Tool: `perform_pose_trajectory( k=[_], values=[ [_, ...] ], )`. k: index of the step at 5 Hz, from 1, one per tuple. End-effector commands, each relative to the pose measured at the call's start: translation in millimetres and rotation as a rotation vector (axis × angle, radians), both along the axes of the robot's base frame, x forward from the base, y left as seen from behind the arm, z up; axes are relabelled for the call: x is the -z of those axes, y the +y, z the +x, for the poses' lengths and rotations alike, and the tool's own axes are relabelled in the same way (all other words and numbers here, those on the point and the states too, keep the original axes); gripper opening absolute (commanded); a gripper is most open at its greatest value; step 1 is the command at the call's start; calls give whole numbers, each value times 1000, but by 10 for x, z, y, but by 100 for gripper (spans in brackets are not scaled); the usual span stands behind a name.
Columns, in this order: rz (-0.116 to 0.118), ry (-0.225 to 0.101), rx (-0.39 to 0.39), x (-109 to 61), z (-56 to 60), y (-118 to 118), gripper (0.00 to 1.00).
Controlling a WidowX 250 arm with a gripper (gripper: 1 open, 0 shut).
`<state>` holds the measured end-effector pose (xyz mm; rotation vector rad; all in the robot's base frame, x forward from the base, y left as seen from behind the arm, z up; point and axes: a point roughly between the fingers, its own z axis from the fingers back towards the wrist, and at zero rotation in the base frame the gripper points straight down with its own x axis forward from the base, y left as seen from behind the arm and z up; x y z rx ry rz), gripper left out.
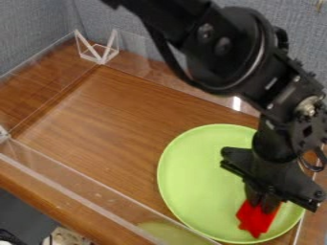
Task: Put the red object on the right side
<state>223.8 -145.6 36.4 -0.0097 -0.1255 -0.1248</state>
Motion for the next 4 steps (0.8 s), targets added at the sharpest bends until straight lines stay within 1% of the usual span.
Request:
perform_pose_trajectory(
  k=[1, 2, 3, 4],
  values=[
    [154, 199, 11, 216, -654, 332, 0],
    [146, 211, -17, 97, -695, 240, 100],
    [119, 227, -32, 74, -356, 173, 100],
    [101, 242, -28, -9, -193, 199, 100]
  ],
)
